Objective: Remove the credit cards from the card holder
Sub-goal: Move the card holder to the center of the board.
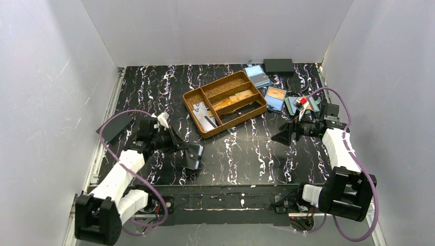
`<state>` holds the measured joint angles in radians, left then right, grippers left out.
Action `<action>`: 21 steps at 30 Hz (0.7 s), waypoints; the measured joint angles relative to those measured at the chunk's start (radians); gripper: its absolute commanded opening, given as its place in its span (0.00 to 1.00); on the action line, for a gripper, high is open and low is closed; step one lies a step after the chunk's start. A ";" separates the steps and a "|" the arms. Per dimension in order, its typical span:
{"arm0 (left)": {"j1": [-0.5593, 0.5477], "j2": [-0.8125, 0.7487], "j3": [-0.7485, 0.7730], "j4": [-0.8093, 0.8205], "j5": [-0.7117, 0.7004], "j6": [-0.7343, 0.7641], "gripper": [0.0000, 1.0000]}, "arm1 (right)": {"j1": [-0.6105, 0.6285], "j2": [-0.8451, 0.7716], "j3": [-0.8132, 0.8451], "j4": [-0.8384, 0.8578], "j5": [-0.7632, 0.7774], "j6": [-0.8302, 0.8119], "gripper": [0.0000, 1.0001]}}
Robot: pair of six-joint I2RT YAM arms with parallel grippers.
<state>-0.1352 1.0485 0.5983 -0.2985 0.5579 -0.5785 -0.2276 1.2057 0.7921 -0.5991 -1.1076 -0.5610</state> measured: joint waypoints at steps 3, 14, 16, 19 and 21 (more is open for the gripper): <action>-0.163 -0.123 -0.060 0.040 -0.098 -0.154 0.00 | 0.055 -0.010 0.004 -0.022 0.008 -0.047 1.00; -0.702 0.030 -0.038 0.136 -0.582 -0.591 0.00 | 0.291 -0.129 -0.016 -0.071 0.002 -0.296 1.00; -0.771 0.142 0.026 0.126 -0.667 -0.656 0.00 | 0.331 -0.142 -0.037 -0.085 -0.003 -0.361 1.00; -0.843 0.295 0.135 0.122 -0.772 -0.741 0.00 | 0.376 -0.144 -0.065 -0.104 0.000 -0.423 1.00; -0.874 0.362 0.179 0.137 -0.821 -0.787 0.00 | 0.403 -0.140 -0.071 -0.110 0.006 -0.447 1.00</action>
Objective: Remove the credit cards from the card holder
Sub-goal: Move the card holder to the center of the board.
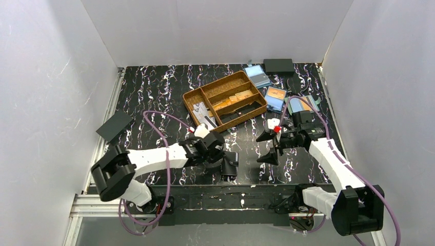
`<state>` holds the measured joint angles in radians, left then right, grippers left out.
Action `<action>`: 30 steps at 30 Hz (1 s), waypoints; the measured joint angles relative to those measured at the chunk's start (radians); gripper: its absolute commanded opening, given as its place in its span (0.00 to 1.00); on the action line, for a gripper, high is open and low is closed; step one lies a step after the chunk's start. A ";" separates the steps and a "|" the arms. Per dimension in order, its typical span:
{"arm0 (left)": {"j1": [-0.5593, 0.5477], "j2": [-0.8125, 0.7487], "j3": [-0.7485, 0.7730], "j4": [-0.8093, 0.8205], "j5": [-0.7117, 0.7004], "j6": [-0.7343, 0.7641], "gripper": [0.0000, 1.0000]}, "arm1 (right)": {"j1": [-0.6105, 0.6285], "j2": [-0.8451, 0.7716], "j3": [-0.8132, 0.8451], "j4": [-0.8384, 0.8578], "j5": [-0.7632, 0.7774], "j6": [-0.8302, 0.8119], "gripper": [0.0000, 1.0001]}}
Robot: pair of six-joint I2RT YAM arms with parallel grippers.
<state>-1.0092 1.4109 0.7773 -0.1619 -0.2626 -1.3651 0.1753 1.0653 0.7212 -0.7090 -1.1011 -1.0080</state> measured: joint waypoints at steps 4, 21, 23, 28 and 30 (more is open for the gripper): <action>-0.037 0.091 0.041 0.029 -0.061 -0.077 0.00 | 0.064 0.015 -0.001 0.014 0.027 -0.012 1.00; -0.074 0.142 0.027 0.169 -0.100 -0.170 0.57 | 0.279 0.028 -0.116 0.264 0.172 0.129 1.00; -0.077 0.099 -0.007 0.187 -0.097 -0.146 0.67 | 0.287 0.028 -0.121 0.283 0.184 0.145 0.98; -0.079 -0.022 -0.092 0.211 -0.072 0.041 0.97 | 0.319 0.036 -0.125 0.322 0.216 0.176 0.88; -0.079 -0.084 -0.124 0.220 -0.056 0.135 0.98 | 0.340 0.045 -0.126 0.333 0.230 0.187 0.85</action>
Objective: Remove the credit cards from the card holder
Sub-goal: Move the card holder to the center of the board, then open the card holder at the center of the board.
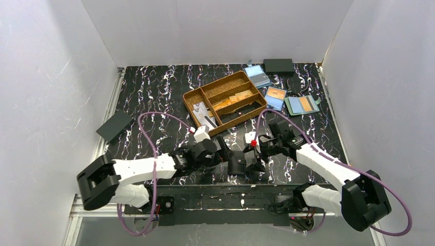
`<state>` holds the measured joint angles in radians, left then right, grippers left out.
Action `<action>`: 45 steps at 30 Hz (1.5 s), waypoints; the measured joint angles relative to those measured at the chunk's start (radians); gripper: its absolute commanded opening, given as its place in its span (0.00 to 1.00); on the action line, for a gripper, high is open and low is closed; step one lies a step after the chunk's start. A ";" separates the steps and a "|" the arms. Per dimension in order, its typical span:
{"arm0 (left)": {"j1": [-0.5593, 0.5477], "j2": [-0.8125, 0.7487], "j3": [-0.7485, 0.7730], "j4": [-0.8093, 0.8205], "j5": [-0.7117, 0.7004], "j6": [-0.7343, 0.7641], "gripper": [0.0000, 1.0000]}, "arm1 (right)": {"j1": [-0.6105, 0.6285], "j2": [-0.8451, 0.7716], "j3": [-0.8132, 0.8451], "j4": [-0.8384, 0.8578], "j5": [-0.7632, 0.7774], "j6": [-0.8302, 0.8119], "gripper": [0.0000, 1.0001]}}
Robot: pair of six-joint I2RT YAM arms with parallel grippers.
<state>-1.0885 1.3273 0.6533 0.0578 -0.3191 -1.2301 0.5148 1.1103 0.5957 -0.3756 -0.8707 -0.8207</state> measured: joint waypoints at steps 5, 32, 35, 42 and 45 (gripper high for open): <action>0.000 -0.183 -0.121 0.022 0.032 0.158 0.98 | 0.053 0.020 -0.004 0.031 0.047 0.022 0.75; 0.000 -0.066 -0.335 0.417 0.158 0.135 0.77 | 0.225 0.155 -0.005 0.177 0.379 0.127 0.55; 0.000 -0.040 -0.333 0.444 0.158 0.115 0.75 | 0.227 0.161 -0.005 0.178 0.385 0.132 0.51; 0.000 0.006 -0.331 0.507 0.163 0.080 0.75 | 0.232 0.181 -0.005 0.184 0.388 0.138 0.39; 0.000 0.019 -0.330 0.527 0.164 0.069 0.74 | 0.232 0.183 -0.005 0.193 0.394 0.137 0.31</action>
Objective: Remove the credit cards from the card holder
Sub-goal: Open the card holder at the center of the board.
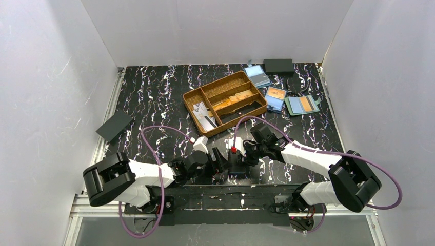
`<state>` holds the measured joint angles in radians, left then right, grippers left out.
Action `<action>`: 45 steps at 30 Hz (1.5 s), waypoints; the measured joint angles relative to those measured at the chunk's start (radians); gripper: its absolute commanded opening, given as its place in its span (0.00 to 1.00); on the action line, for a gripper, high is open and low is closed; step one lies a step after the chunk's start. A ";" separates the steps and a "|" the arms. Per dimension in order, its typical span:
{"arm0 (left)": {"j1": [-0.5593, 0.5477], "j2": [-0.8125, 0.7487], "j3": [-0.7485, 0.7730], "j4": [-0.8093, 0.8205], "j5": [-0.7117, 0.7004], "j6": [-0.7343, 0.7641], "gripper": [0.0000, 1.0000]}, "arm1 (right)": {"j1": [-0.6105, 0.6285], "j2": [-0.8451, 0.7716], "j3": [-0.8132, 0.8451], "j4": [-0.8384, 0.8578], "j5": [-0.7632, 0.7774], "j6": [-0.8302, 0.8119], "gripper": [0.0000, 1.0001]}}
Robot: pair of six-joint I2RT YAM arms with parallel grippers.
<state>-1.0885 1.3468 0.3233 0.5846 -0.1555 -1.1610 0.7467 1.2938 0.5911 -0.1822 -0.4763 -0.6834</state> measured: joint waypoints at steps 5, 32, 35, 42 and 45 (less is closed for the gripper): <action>0.000 0.023 0.003 0.028 0.002 -0.014 0.74 | 0.000 0.011 0.008 0.003 0.002 0.000 0.19; 0.000 0.117 -0.075 0.298 0.024 -0.070 0.66 | -0.114 -0.056 0.017 -0.107 -0.274 -0.027 0.04; 0.000 0.165 -0.076 0.372 0.043 -0.072 0.64 | -0.134 -0.065 0.017 -0.108 -0.314 -0.027 0.04; 0.002 0.366 -0.102 0.688 0.098 -0.105 0.43 | -0.151 -0.073 0.017 -0.113 -0.359 -0.028 0.04; 0.006 0.447 -0.100 0.776 0.131 -0.124 0.35 | -0.152 -0.073 0.017 -0.115 -0.364 -0.028 0.04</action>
<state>-1.0824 1.7935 0.2230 1.3605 -0.0246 -1.2850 0.5945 1.2209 0.6079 -0.2974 -0.8402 -0.7113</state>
